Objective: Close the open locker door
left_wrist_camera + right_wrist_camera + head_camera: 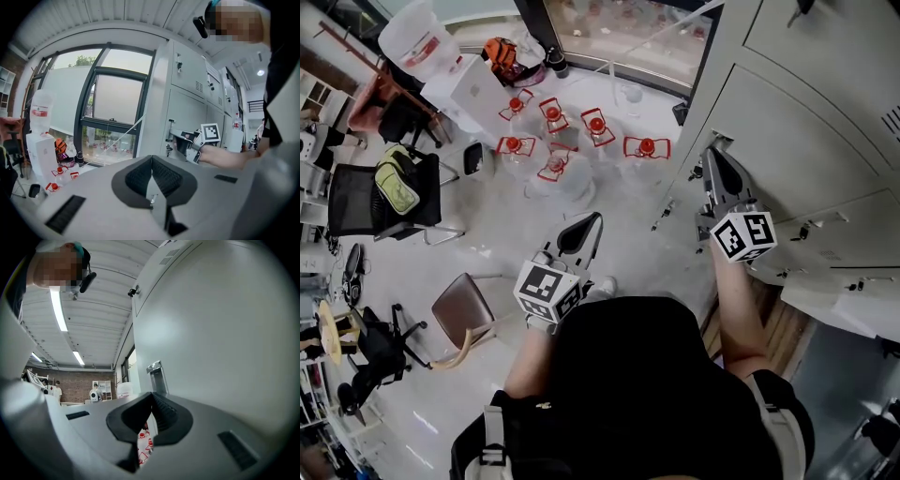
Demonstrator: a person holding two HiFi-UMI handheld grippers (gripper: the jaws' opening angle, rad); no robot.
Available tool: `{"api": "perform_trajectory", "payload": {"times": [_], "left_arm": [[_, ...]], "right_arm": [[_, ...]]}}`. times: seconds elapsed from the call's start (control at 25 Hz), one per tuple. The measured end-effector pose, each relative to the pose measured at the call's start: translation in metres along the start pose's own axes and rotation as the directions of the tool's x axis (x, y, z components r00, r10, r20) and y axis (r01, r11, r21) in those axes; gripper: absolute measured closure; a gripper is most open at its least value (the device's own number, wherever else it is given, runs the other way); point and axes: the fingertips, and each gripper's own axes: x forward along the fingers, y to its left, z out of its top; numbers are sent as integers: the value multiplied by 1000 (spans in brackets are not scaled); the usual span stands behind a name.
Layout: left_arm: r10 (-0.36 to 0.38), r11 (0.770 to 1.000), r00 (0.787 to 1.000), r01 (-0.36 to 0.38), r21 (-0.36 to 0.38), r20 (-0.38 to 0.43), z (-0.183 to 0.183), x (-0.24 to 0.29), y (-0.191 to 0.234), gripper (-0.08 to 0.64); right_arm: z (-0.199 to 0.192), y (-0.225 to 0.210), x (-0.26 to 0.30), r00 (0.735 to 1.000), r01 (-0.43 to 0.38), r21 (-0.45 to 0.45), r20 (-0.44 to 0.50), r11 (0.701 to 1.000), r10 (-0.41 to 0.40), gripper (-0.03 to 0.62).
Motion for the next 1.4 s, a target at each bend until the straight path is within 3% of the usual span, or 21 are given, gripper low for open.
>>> {"api": "perform_trajectory", "payload": {"times": [0.36, 0.6, 0.84, 1.12, 1.4], "left_arm": [[-33, 999, 999, 33, 3, 8, 2, -9, -7, 537], [-84, 996, 996, 84, 4, 0, -1, -13, -14, 537], [-192, 981, 981, 193, 19, -22, -3, -2, -35, 537], [-343, 938, 938, 345, 34, -60, -8, 21, -72, 537], [-501, 860, 858, 508, 46, -112, -20, 44, -124, 537]], "right_arm": [[4, 1, -5, 1000, 26, 73, -3, 997, -25, 558], [17, 19, -25, 999, 37, 5, -1, 999, -37, 557], [18, 37, -66, 995, 89, -39, -33, 995, -90, 557], [11, 52, -123, 981, 168, -109, -81, 980, -177, 557], [3, 57, -183, 951, 278, -120, -107, 953, -291, 557]]}}
